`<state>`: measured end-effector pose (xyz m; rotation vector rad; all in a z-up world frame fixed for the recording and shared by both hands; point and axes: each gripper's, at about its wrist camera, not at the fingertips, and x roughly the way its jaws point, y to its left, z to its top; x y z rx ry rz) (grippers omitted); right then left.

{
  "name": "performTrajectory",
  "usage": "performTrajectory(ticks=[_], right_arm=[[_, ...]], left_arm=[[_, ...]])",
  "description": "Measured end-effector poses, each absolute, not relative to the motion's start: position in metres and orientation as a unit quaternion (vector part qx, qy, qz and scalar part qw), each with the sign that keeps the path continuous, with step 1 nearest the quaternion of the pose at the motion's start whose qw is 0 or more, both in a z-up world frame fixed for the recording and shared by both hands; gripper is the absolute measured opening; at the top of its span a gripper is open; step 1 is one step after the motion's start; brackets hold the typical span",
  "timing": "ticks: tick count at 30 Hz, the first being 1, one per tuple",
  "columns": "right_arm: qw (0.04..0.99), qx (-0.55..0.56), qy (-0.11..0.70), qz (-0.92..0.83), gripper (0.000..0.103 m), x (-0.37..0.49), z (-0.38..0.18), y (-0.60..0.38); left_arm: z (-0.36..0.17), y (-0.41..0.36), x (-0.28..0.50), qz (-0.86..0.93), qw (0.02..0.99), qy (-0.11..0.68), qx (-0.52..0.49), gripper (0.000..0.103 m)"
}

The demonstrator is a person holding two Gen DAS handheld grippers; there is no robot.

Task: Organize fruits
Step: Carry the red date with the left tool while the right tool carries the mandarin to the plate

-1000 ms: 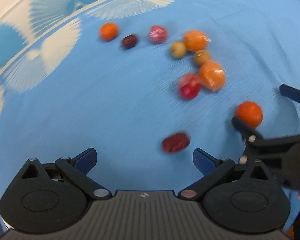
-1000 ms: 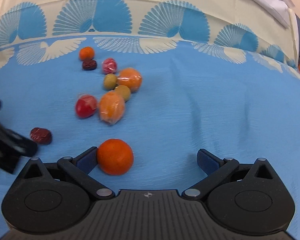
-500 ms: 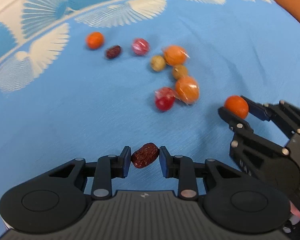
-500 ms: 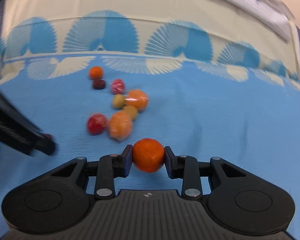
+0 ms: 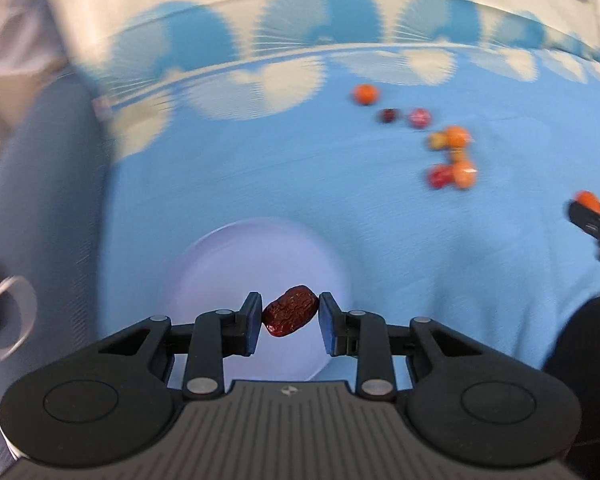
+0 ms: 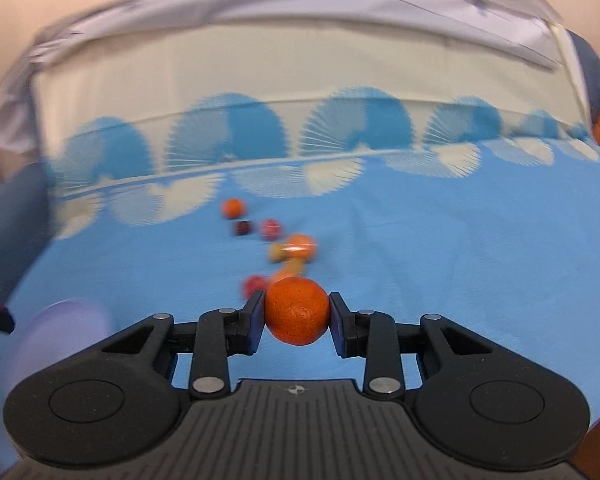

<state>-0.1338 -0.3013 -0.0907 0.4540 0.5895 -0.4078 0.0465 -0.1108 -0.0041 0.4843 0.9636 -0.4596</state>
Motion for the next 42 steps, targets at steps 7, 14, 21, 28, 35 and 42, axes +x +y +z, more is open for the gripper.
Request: performTrajectory(ticks=[7, 14, 21, 28, 35, 42], right_arm=[[0.928, 0.219, 0.293, -0.079, 0.035, -0.152, -0.046, -0.218], [0.931, 0.188, 0.312, -0.021, 0.035, -0.153, -0.021, -0.151], [0.933, 0.151, 0.327, -0.013, 0.035, -0.152, -0.012, -0.121], [0.931, 0.136, 0.34, -0.009, 0.035, -0.149, -0.008, -0.116], [0.93, 0.128, 0.344, -0.007, 0.035, -0.143, -0.008, -0.115], [0.928, 0.13, 0.348, -0.006, 0.035, -0.142, -0.009, -0.116]], left_arm=[[0.021, -0.013, 0.008, -0.16, 0.857, 0.458, 0.175, 0.034], [0.009, 0.039, -0.023, -0.154, 0.854, 0.479, 0.132, 0.034], [0.006, 0.053, -0.025, -0.154, 0.86, 0.472, 0.116, 0.034], [0.006, 0.055, -0.024, -0.154, 0.863, 0.47, 0.101, 0.034], [0.006, 0.055, -0.02, -0.155, 0.863, 0.47, 0.098, 0.034], [0.008, 0.052, -0.018, -0.158, 0.864, 0.469, 0.099, 0.034]])
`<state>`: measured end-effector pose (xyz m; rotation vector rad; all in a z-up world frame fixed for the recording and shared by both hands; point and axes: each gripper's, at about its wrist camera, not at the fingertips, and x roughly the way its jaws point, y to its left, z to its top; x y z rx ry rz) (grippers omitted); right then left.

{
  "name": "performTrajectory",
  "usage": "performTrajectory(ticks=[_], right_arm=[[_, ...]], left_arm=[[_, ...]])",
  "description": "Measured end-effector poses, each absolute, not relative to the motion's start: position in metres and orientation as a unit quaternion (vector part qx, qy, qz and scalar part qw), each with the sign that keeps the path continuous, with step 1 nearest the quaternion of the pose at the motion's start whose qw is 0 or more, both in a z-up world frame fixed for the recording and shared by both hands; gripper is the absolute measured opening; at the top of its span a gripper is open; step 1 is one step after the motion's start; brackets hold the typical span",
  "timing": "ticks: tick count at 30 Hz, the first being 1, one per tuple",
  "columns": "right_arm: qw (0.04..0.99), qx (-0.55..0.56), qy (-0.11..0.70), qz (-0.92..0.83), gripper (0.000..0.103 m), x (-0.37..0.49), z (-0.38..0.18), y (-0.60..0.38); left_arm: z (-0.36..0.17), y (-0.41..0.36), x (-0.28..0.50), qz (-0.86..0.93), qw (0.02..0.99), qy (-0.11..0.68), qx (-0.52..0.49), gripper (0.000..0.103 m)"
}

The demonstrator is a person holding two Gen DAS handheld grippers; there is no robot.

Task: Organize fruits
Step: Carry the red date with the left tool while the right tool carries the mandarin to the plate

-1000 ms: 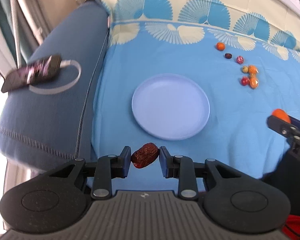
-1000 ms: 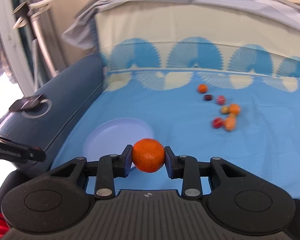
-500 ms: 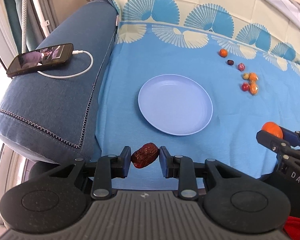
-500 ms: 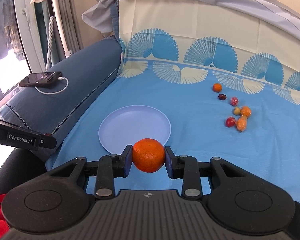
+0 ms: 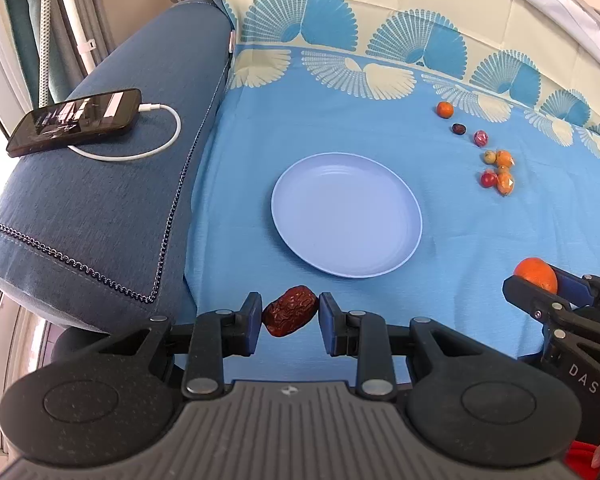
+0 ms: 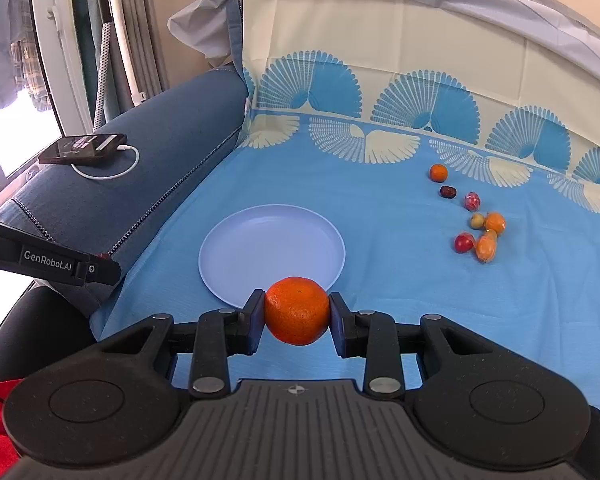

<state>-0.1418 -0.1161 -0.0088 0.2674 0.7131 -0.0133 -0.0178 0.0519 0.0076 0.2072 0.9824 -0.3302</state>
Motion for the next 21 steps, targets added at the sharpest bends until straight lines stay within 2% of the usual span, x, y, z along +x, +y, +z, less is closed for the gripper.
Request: performTrajectory(ticks=[21], right_arm=[[0.921, 0.138, 0.363, -0.005, 0.035, -0.1319, -0.0165, -0.1165]], left_arm=[[-0.002, 0.0462, -0.0087, -0.16, 0.857, 0.479, 0.105, 0.034]])
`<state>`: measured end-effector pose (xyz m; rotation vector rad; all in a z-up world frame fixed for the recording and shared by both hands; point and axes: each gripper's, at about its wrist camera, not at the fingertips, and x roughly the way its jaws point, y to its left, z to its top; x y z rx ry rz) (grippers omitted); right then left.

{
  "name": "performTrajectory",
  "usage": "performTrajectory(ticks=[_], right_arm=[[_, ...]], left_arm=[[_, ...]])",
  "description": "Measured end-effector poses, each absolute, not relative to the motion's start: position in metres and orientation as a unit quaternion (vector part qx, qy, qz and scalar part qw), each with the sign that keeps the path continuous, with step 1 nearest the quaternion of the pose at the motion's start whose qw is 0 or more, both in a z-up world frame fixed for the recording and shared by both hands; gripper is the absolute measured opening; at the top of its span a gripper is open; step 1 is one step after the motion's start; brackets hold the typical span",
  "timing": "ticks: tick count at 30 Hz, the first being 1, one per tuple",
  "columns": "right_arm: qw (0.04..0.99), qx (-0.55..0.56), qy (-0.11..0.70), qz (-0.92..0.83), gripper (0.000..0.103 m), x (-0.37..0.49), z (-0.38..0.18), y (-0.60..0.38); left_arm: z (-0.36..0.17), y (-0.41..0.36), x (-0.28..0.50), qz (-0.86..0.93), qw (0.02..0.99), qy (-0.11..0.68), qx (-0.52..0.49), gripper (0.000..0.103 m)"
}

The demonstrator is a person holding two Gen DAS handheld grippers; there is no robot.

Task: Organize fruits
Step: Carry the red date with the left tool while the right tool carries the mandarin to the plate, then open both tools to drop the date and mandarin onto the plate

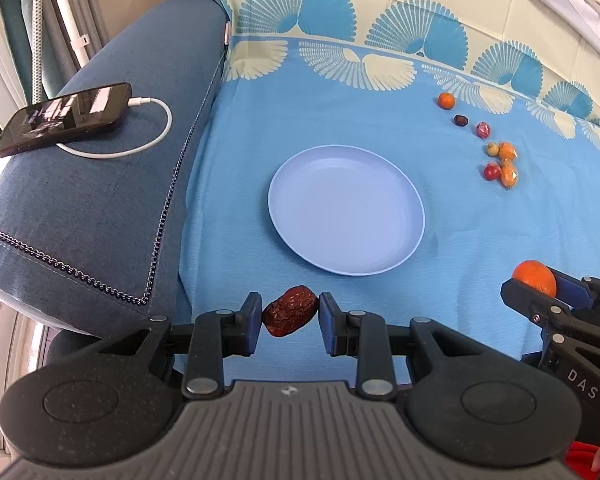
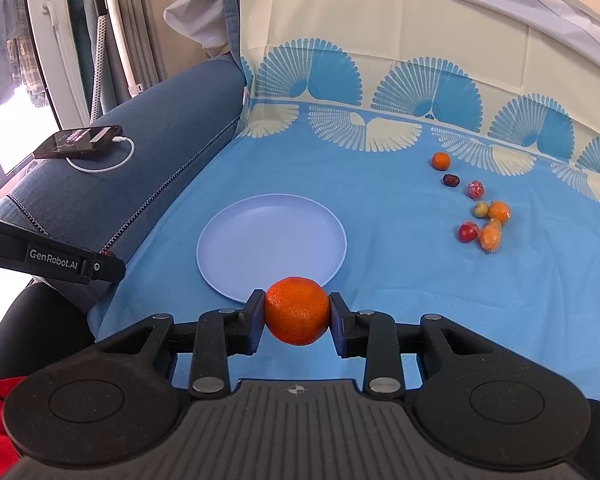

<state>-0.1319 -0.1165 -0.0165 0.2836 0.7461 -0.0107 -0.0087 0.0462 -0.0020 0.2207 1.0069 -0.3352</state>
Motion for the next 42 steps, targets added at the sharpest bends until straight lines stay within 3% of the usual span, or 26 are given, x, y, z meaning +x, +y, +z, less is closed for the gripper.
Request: performTrajectory(ticks=[28, 42], right_arm=[[0.91, 0.13, 0.392, 0.015, 0.035, -0.051, -0.058, -0.117], [0.893, 0.108, 0.435, 0.037, 0.035, 0.024, -0.109, -0.113]], left_arm=[[-0.035, 0.008, 0.078, -0.171, 0.844, 0.496, 0.111, 0.034], [-0.089, -0.023, 0.145, -0.17, 0.829, 0.515, 0.138, 0.034]])
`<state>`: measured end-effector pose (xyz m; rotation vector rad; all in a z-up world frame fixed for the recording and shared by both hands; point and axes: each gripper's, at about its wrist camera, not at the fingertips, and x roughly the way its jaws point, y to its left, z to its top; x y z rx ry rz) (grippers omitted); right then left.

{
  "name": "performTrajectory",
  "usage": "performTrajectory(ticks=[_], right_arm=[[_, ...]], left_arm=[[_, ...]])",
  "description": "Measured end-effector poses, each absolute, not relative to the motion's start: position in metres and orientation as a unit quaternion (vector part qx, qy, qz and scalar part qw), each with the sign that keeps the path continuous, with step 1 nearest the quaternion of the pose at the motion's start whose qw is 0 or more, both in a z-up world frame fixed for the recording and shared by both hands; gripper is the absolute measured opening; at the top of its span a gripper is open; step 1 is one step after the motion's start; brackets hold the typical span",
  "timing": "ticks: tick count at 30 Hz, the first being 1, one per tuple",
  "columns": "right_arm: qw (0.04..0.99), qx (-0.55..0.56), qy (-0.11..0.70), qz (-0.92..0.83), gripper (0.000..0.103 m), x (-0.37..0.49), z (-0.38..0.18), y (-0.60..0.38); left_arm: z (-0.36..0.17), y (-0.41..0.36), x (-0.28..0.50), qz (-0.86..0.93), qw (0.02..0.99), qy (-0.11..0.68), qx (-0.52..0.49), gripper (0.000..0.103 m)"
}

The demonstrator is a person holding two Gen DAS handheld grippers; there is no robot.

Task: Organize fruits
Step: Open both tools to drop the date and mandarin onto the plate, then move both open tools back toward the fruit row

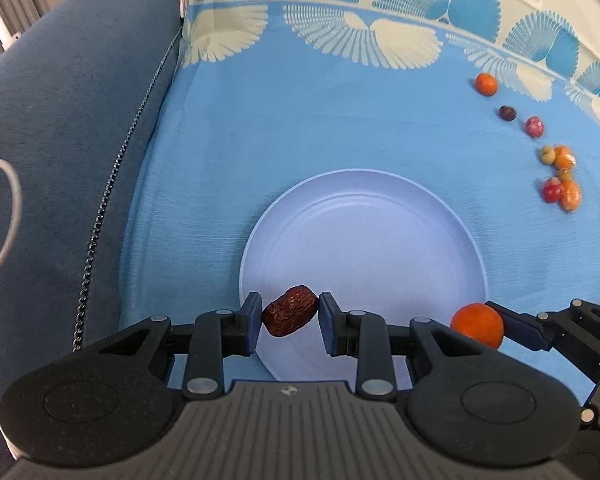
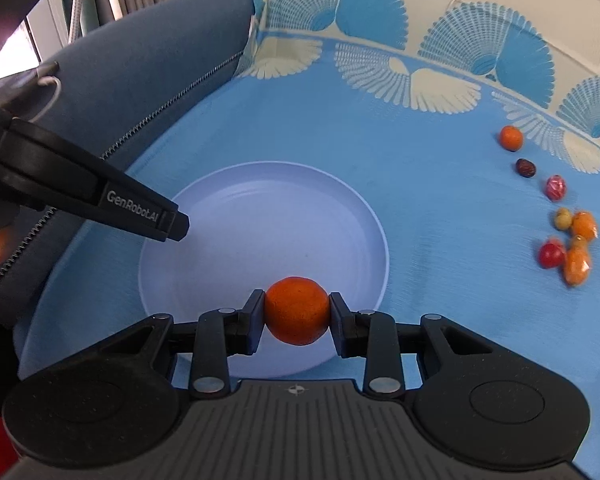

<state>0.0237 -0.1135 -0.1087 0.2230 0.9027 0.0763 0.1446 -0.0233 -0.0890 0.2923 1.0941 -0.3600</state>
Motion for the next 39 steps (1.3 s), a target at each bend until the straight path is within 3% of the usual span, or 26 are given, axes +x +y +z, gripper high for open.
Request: performTrajectory(ticks=[8, 9, 10, 11, 12, 13, 18, 29, 39], right_arm=[[0.887, 0.091, 0.45, 0.042, 0.036, 0.045, -0.123, -0.111], [0.888, 0.089, 0.45, 0.043, 0.037, 0.045, -0.123, -0.111], [0.888, 0.086, 0.449, 0.04, 0.048, 0.046, -0.121, -0.11], [0.89, 0.082, 0.446, 0.038, 0.057, 0.046, -0.118, -0.11], [0.893, 0.08, 0.44, 0.036, 0.074, 0.043, -0.113, -0.111], [0.896, 0.078, 0.436, 0.035, 0.083, 0.039, -0.108, -0.111], [0.893, 0.086, 0.439, 0.045, 0.097, -0.001, -0.08, -0.115], [0.906, 0.091, 0.413, 0.021, 0.101, -0.069, -0.04, -0.097], [0.919, 0.098, 0.381, -0.008, 0.102, -0.105, -0.014, -0.098]], left_arm=[[-0.109, -0.026, 0.16, -0.164, 0.822, 0.523, 0.156, 0.035], [-0.108, -0.026, 0.161, -0.168, 0.822, 0.521, 0.156, 0.051], [-0.105, -0.026, 0.162, -0.173, 0.823, 0.518, 0.155, 0.067], [-0.101, -0.026, 0.161, -0.174, 0.827, 0.513, 0.152, 0.097], [-0.093, -0.023, 0.159, -0.174, 0.835, 0.501, 0.147, 0.103], [-0.085, -0.018, 0.155, -0.176, 0.844, 0.487, 0.138, 0.103], [-0.059, 0.011, 0.123, -0.158, 0.851, 0.483, 0.128, 0.103], [-0.041, 0.052, 0.037, -0.122, 0.836, 0.518, 0.131, 0.103], [-0.001, 0.047, -0.006, -0.131, 0.868, 0.459, 0.14, 0.103]])
